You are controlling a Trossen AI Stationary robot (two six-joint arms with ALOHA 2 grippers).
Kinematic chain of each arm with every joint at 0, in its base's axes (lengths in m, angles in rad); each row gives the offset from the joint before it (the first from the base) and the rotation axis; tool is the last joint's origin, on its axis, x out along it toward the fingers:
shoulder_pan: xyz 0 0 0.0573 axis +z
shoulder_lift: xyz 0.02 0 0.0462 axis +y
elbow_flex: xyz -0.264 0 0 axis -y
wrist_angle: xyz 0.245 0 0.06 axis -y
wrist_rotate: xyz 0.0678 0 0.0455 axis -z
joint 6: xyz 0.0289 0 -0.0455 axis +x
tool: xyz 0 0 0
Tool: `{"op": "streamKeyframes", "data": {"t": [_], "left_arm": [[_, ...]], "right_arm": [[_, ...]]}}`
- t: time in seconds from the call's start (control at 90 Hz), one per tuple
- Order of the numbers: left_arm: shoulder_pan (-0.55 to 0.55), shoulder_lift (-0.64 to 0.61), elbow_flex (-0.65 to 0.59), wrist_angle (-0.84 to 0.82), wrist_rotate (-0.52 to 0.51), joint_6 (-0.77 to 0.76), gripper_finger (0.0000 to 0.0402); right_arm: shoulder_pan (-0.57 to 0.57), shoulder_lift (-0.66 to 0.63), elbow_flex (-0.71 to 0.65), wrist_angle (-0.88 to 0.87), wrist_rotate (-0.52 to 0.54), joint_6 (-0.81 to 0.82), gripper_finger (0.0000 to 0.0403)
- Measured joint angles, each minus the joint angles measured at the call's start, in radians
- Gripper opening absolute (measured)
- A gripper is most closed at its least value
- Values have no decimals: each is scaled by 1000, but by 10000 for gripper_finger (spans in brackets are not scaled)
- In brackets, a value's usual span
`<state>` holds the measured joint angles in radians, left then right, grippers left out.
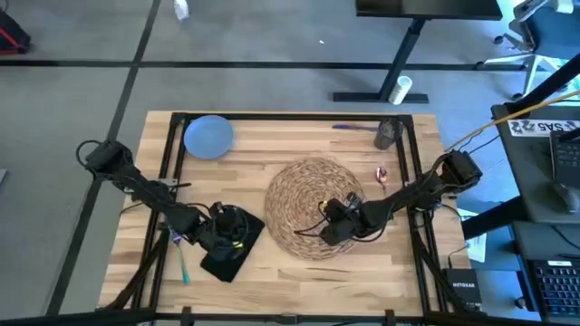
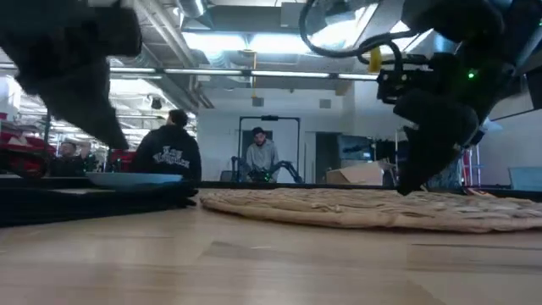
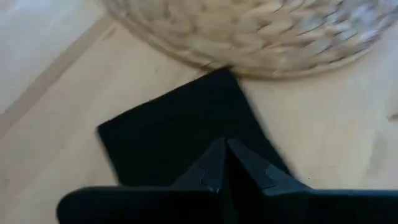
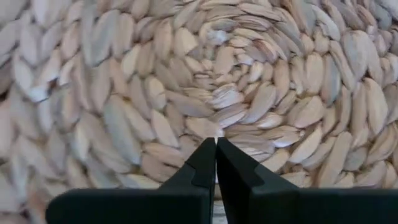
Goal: Set table place
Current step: Move the brown placemat on the center of the table
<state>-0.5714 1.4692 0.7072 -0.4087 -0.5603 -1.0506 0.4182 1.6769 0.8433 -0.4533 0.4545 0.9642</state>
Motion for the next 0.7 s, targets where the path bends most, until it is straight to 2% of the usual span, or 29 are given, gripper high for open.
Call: {"op": "streamKeyframes", "data": {"t": [0.178, 0.4, 0.533, 0.7], "left_arm": [[62, 13, -54, 13, 19, 3, 0], [114, 12, -136, 107, 53, -4, 0], [102, 9, -172, 116, 59, -81, 0], [69, 7, -202, 112, 41, -252, 0]], "right_arm": [[3, -1, 20, 1, -6, -3, 0], [3, -2, 34, 0, -4, -3, 0], [3, -2, 34, 0, -5, -3, 0], [3, -3, 34, 0, -14, -3, 0]]}}
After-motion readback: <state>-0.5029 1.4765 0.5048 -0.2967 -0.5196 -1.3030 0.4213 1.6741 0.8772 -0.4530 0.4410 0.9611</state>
